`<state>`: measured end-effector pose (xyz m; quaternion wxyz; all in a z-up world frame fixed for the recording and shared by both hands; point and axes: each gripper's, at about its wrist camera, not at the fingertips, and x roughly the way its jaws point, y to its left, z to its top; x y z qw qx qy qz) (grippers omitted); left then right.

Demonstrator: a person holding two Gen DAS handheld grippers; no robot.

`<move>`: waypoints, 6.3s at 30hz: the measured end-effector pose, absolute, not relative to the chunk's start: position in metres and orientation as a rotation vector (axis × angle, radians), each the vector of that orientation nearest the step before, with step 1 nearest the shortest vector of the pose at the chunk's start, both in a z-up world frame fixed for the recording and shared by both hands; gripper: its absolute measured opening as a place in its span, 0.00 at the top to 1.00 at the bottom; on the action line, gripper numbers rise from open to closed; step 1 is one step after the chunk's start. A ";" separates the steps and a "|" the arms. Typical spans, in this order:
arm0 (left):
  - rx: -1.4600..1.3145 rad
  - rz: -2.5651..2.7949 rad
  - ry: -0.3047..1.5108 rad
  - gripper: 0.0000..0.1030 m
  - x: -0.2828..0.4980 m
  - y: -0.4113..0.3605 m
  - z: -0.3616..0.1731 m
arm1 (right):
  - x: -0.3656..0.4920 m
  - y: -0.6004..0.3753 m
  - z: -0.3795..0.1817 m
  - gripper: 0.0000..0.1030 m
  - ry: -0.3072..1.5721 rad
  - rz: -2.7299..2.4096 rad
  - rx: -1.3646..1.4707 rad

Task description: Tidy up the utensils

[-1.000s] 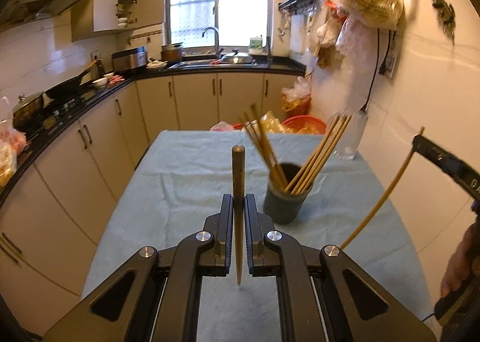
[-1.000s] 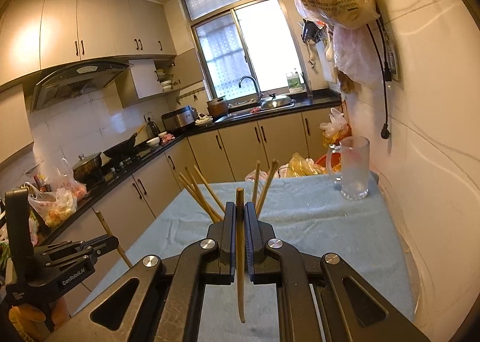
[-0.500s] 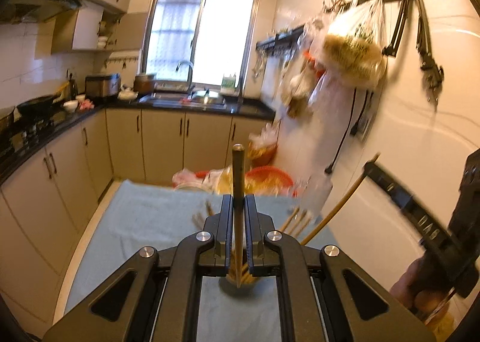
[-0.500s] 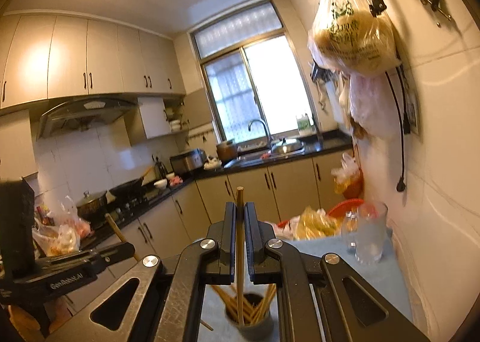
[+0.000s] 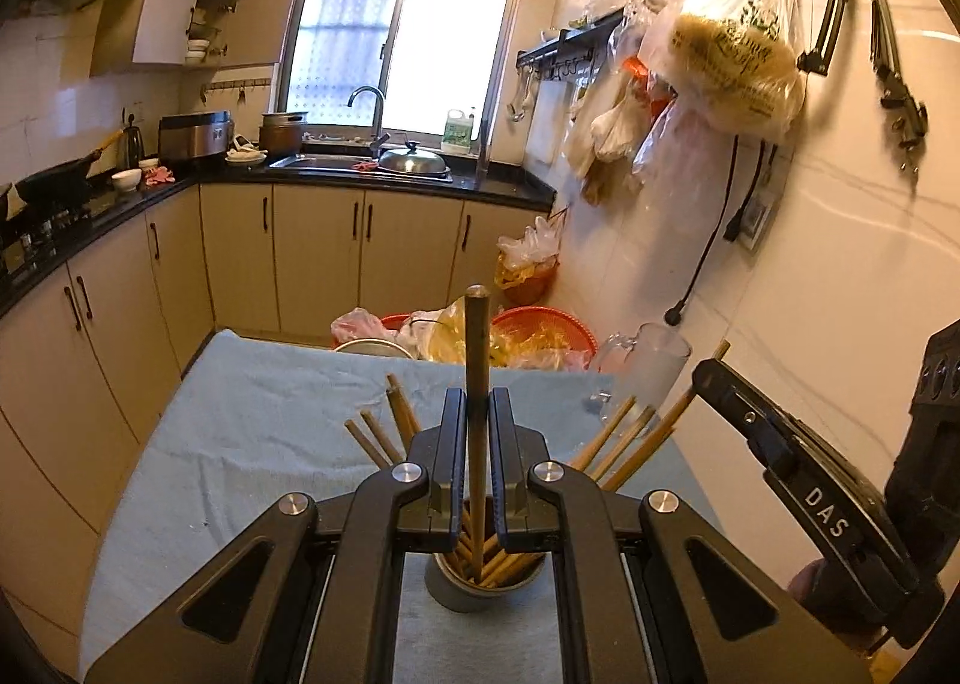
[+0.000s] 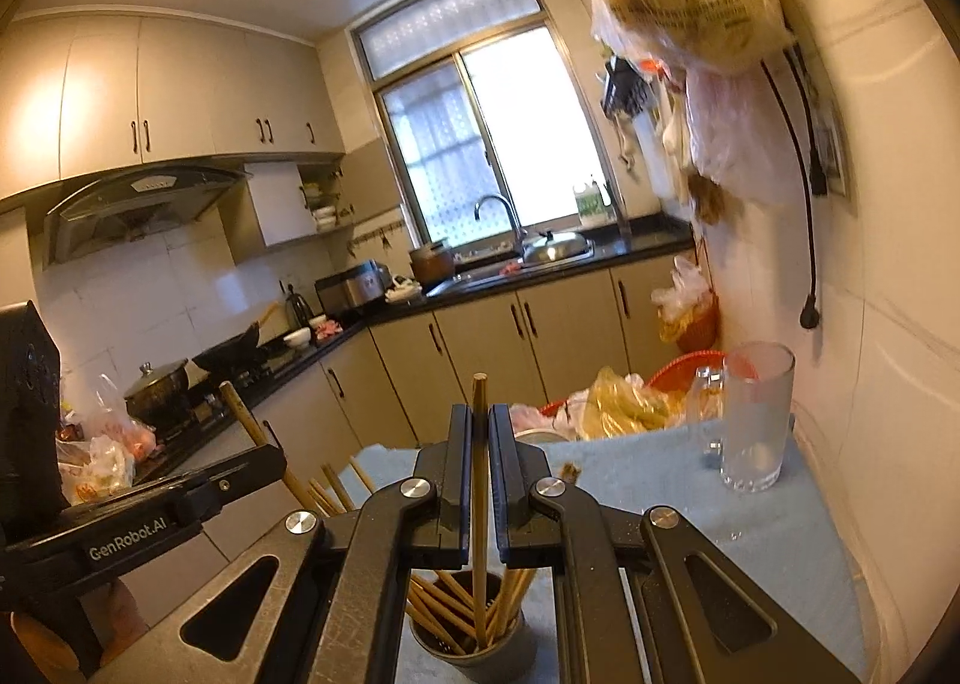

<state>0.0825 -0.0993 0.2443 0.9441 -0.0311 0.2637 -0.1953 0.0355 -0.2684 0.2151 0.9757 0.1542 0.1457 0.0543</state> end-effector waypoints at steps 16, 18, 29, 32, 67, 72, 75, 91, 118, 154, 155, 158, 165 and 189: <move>0.050 -0.328 0.598 0.93 0.082 -0.112 0.194 | 0.045 -0.256 0.172 0.94 0.401 0.116 0.294; 0.052 -0.328 0.609 0.93 0.082 -0.111 0.189 | 0.045 -0.256 0.172 0.94 0.404 0.114 0.288; 0.064 -0.323 0.621 0.93 0.080 -0.109 0.184 | 0.046 -0.255 0.173 0.94 0.408 0.116 0.285; 0.057 -0.322 0.624 0.93 0.080 -0.109 0.185 | 0.045 -0.255 0.172 0.94 0.409 0.116 0.285; 0.105 -0.276 0.540 0.93 0.064 -0.110 0.195 | 0.034 -0.259 0.183 0.94 0.371 0.111 0.305; 0.100 -0.271 0.559 0.93 0.070 -0.109 0.189 | 0.036 -0.256 0.183 0.94 0.382 0.113 0.302; 0.098 -0.269 0.564 0.93 0.071 -0.108 0.187 | 0.038 -0.256 0.183 0.94 0.386 0.115 0.301; 0.083 -0.269 0.599 0.92 0.080 -0.105 0.175 | 0.044 -0.250 0.174 0.94 0.404 0.125 0.292; 0.034 -0.249 0.559 0.92 0.078 -0.092 0.188 | 0.042 -0.256 0.181 0.94 0.379 0.115 0.281; -0.038 -0.186 0.640 0.57 0.039 -0.069 0.186 | 0.003 -0.248 0.210 0.48 0.334 0.081 0.244; -0.043 -0.180 0.636 0.53 0.034 -0.067 0.188 | -0.002 -0.246 0.213 0.47 0.336 0.084 0.235; -0.062 -0.170 0.623 0.47 0.015 -0.057 0.193 | -0.020 -0.241 0.221 0.41 0.344 0.093 0.199; -0.121 -0.119 0.585 0.24 -0.034 -0.031 0.200 | -0.071 -0.233 0.224 0.29 0.376 0.062 0.080; 0.004 -0.106 0.471 0.00 -0.164 -0.036 0.176 | -0.196 -0.236 0.159 0.23 0.427 -0.104 0.240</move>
